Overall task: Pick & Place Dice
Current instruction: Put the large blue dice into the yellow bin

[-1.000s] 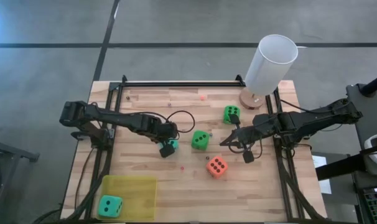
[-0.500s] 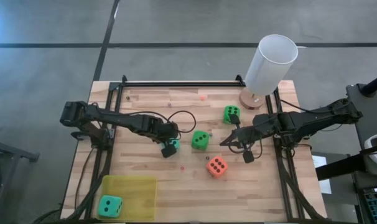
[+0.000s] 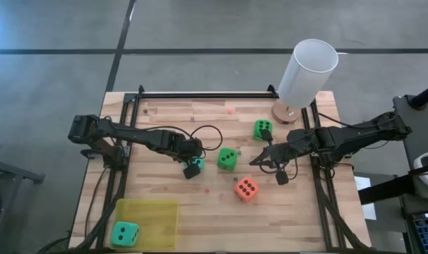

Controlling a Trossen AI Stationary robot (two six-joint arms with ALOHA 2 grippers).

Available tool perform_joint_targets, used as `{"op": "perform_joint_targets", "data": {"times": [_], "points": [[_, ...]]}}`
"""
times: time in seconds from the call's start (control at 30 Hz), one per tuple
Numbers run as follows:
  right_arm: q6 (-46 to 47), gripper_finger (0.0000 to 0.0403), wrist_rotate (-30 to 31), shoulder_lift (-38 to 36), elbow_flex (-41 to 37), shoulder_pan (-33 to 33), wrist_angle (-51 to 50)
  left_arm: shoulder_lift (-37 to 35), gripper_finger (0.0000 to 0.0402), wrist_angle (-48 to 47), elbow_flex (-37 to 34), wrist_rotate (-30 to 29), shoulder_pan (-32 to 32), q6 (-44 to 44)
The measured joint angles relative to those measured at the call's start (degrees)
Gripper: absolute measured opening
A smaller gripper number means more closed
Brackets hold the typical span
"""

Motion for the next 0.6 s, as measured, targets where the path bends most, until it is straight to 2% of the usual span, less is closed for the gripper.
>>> {"op": "perform_joint_targets", "data": {"times": [0.6], "points": [[0.00, 0.0008, 0.00, 0.00, 0.00, 0.00, 0.01, 0.00, 0.0382, 0.02, 0.02, -0.01, 0.00, -0.02]]}}
